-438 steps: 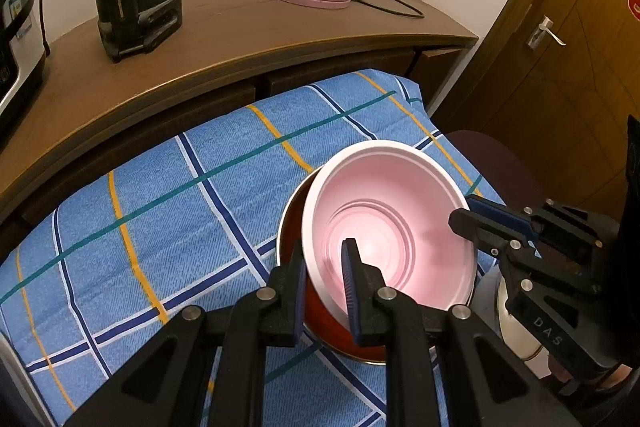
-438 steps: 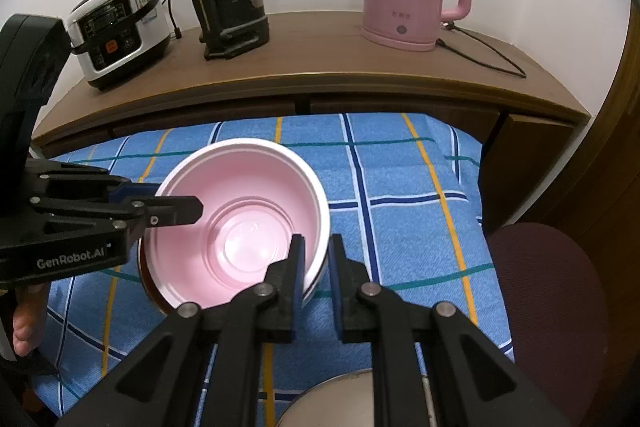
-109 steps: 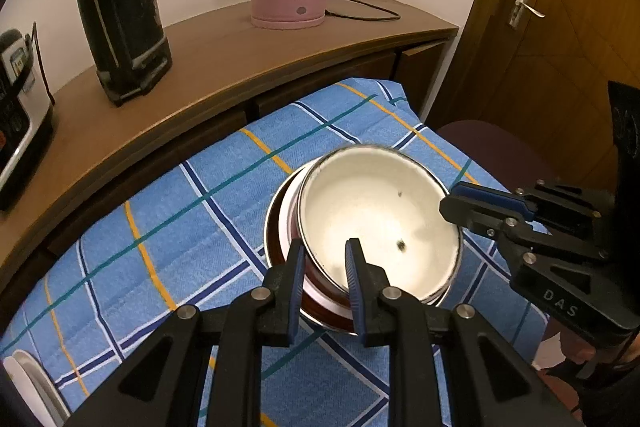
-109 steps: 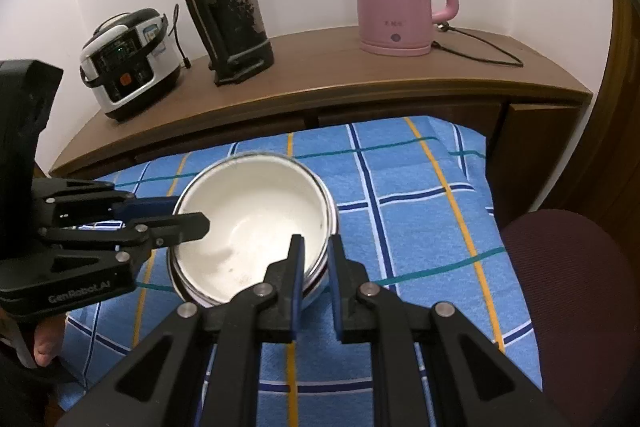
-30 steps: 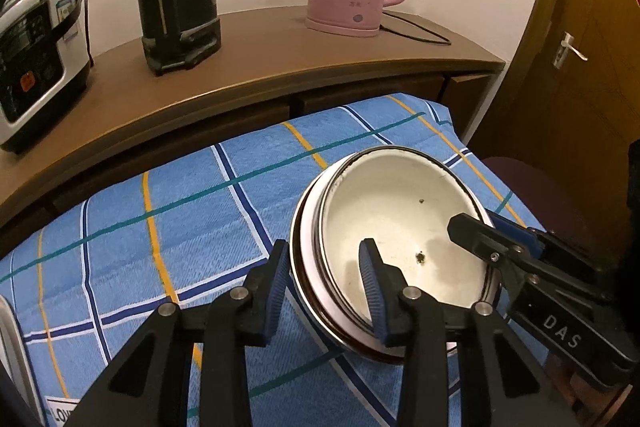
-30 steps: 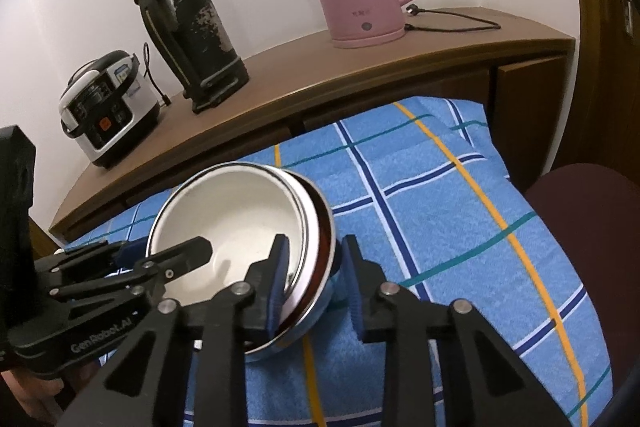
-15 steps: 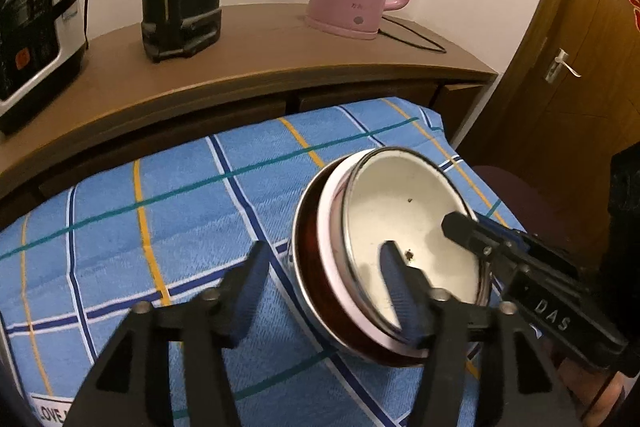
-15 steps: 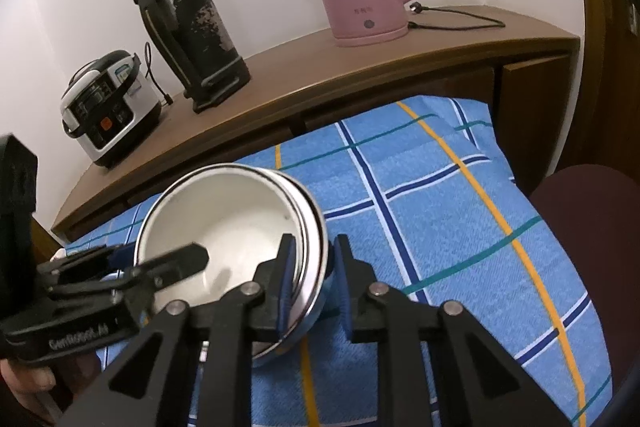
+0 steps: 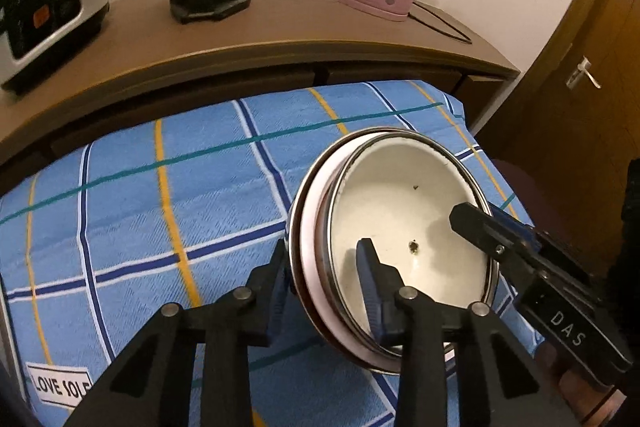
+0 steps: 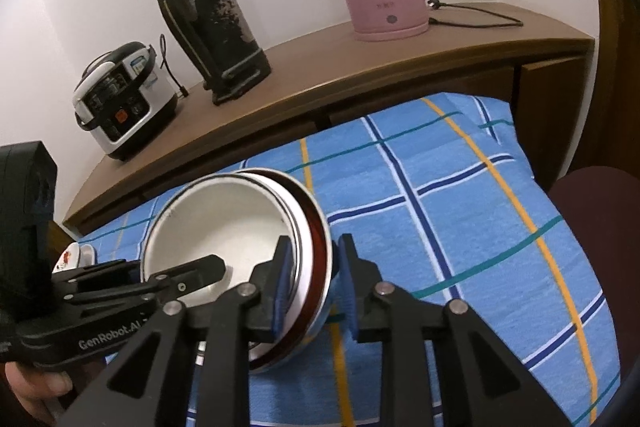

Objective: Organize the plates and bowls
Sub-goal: 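Lift the nested bowl stack and carry it toward the red-rose plate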

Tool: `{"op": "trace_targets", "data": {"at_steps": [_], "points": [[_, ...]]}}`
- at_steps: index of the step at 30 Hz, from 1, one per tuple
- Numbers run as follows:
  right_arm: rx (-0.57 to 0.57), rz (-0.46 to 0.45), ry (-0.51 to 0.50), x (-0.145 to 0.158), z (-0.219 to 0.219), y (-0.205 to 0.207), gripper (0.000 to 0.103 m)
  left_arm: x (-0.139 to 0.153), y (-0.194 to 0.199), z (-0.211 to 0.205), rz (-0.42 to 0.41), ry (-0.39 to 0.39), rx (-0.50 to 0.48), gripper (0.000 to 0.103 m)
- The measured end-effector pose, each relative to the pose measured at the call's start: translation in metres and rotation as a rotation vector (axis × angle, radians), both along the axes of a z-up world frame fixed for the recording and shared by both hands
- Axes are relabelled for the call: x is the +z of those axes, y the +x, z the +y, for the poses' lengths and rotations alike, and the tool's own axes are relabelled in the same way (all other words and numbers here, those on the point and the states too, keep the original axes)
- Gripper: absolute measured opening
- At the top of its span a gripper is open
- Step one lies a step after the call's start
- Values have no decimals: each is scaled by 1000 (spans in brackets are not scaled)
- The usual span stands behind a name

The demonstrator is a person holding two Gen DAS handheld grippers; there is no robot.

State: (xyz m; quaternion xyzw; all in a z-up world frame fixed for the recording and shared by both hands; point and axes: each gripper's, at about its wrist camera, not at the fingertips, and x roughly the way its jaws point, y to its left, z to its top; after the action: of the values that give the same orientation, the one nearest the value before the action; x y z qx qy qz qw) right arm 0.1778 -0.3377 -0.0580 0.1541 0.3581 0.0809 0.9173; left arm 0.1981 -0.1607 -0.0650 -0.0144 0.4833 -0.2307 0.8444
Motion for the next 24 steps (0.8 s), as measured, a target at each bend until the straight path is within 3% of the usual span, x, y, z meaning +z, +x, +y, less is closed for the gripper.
{"op": "trace_targets", "data": {"at_steps": [9, 24], "points": [[82, -12, -12, 19, 24, -2, 23, 9, -7, 36, 34, -65, 42, 35], [235, -40, -53, 32, 95, 3, 23, 20, -31, 108, -38, -78, 201, 35]]}}
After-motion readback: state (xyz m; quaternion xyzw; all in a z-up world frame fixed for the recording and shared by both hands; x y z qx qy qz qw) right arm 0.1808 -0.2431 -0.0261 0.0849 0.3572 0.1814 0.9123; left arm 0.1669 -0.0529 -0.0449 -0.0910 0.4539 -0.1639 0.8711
